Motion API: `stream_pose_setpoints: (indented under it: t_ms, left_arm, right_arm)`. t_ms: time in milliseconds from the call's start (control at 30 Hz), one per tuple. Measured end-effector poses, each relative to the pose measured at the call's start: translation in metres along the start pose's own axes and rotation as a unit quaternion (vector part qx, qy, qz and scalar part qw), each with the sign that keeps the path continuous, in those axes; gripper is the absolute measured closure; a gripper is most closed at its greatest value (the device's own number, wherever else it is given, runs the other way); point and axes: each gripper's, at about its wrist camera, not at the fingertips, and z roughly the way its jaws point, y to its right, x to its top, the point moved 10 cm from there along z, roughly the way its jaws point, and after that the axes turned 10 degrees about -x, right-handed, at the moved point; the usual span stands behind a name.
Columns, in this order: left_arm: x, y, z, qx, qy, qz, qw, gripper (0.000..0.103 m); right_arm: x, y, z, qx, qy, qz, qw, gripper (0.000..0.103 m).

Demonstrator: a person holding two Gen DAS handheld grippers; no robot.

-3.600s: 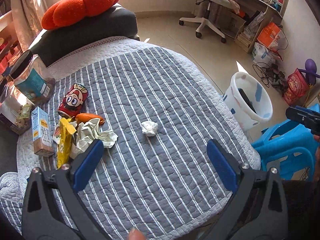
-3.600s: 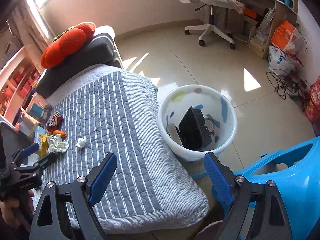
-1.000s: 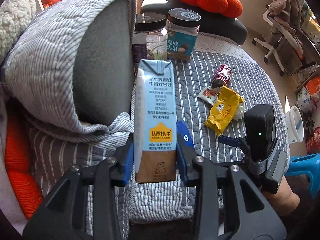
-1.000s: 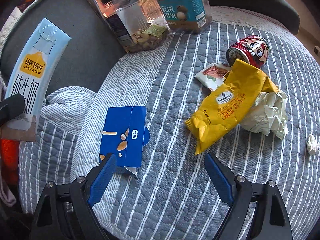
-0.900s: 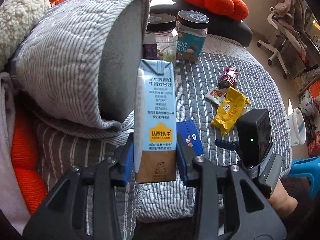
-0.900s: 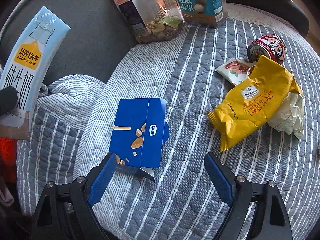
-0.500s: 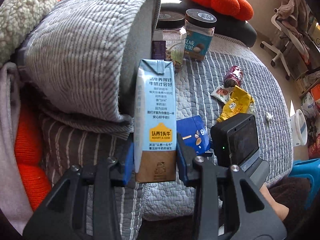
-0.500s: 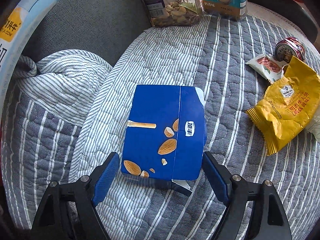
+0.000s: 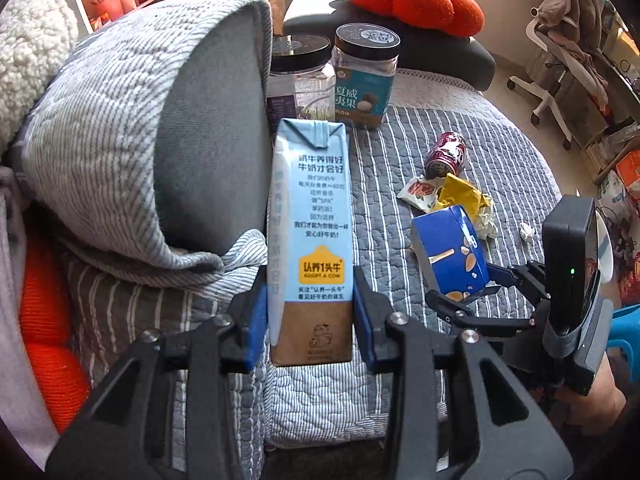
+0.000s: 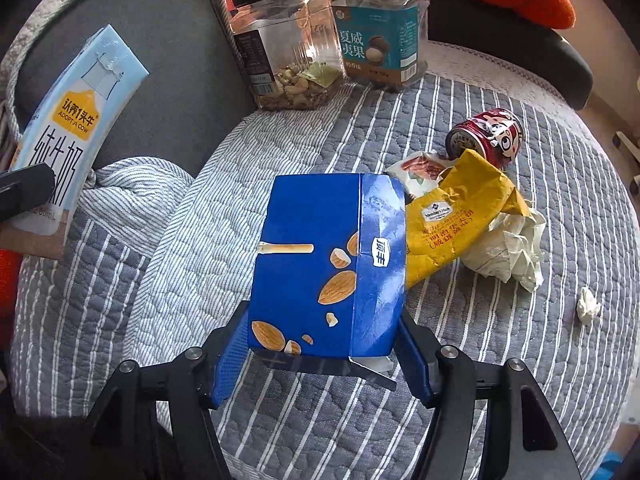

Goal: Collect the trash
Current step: 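Grasp the blue snack box with the right tool while the left tool holds the carton, then carry the carton and blue box to the white bucket and release both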

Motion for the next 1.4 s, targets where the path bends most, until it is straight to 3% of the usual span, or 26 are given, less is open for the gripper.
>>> stream_pose_setpoints:
  t_ms: [367,767,1100,1400]
  left_arm:
    - [0.026,0.087,0.021,-0.028,0.007,0.057,0.998,0.064]
    - [0.048,0.239,0.052,-0.102,0.019,0.123,0.9869,0.063]
    - [0.035,0.381,0.089,-0.183,0.013,0.181,0.9663,0.063]
    - [0.007,0.497,0.117,-0.269,-0.006,0.232,0.935,0.063]
  right_arm:
    - [0.007,0.164,-0.082,-0.059,0.054,0.091,0.993,0.035]
    - [-0.061,0.329,-0.129,-0.088,0.057,0.231,0.967,0.035]
    - [-0.129,0.435,-0.164,-0.12,0.057,0.326,0.936,0.035]
    - [-0.191,0.503,-0.174,-0.152,0.039,0.385,0.91,0.035]
